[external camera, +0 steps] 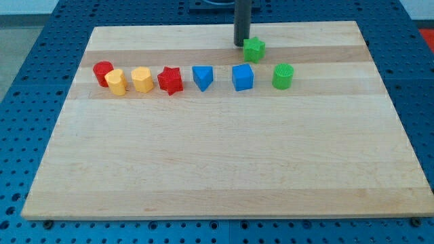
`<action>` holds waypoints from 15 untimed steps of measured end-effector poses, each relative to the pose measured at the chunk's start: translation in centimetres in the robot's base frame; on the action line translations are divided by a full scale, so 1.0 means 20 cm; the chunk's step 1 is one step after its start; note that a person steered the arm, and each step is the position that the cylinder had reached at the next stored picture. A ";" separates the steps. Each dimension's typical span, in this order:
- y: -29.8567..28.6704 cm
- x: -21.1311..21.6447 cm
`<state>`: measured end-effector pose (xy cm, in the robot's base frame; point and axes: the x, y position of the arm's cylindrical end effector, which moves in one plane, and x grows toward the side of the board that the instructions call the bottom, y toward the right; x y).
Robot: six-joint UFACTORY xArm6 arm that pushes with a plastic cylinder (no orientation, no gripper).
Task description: Slide the green star to the top right of the green circle
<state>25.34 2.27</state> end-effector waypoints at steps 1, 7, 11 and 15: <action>-0.03 0.08; 0.53 0.15; 0.73 0.02; 0.96 0.03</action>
<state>25.86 21.47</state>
